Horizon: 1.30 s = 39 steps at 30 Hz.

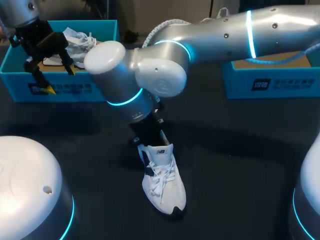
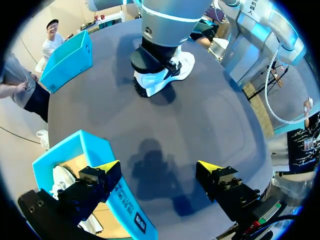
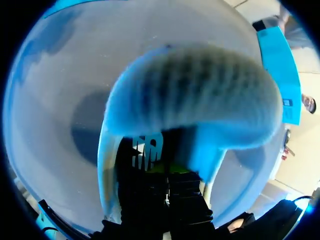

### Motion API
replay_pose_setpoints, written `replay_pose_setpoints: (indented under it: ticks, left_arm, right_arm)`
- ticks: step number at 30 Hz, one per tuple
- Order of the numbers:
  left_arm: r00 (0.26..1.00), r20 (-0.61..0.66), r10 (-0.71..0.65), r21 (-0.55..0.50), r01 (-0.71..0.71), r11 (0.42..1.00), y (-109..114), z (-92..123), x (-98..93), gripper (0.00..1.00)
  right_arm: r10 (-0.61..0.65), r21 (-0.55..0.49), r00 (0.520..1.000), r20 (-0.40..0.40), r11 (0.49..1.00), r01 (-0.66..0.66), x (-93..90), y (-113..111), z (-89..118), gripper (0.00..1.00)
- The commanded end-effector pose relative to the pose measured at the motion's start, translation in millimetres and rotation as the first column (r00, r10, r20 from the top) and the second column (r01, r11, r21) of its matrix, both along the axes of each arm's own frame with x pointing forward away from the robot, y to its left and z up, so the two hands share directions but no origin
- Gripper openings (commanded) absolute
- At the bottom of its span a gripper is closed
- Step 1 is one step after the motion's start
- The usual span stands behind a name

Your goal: Take the shoe out of the shoebox, open the shoe tongue, remove and reinsert the insole, then place the shoe into the shoebox

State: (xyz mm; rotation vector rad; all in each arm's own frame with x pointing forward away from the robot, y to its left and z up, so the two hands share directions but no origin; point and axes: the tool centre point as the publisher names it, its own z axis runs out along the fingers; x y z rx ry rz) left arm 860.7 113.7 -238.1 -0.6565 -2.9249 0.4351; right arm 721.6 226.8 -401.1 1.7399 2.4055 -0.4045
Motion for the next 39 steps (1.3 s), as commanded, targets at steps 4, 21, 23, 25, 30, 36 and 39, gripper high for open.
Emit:
replay_pose_setpoints:
  ticks: [4, 21, 23, 25, 30, 36, 39]
  left_arm:
    - [1.000, 0.000, 0.000, 0.002, 0.000, 1.000, 0, 0, -0.2, 1.00]
    - [1.000, 0.000, 0.000, 0.002, 0.000, 1.000, 0, 0, -0.2, 1.00]
    - [1.000, 0.000, 0.000, 0.002, 0.000, 1.000, 0, 0, -0.2, 1.00]
    - [1.000, 0.000, 0.000, 0.002, 0.000, 1.000, 0, 0, -0.2, 1.00]
    - [1.000, 0.000, 0.000, 0.002, 0.000, 1.000, 0, 0, -0.2, 1.00]
    - [1.000, 0.000, 0.000, 0.002, 0.000, 1.000, 0, 0, -0.2, 1.00]
    - [1.000, 0.000, 0.000, 0.002, 0.000, 1.000, 0, 0, -0.2, 1.00]
  right_arm:
    - [0.020, 0.064, 0.998, 0.057, 0.998, -0.023, -5.5, -2, 20, 0.00]
    - [0.062, 0.153, 0.998, 0.029, 0.986, -0.066, -0.3, 0, 41, 0.00]
    - [0.068, 0.161, 0.997, 0.023, 0.984, -0.071, -2.0, 1, 41, 0.00]
    - [0.088, 0.190, 0.996, -0.008, 0.978, -0.085, -3.7, 2, 43, 0.00]
    - [0.110, 0.201, 0.993, -0.045, 0.975, -0.099, -10.8, 12, 51, 0.00]
    - [0.114, 0.207, 0.991, -0.069, 0.973, -0.098, -19.8, 19, 53, 0.00]
    - [0.112, 0.203, 0.992, -0.061, 0.974, -0.098, -21.5, 18, 52, 0.16]
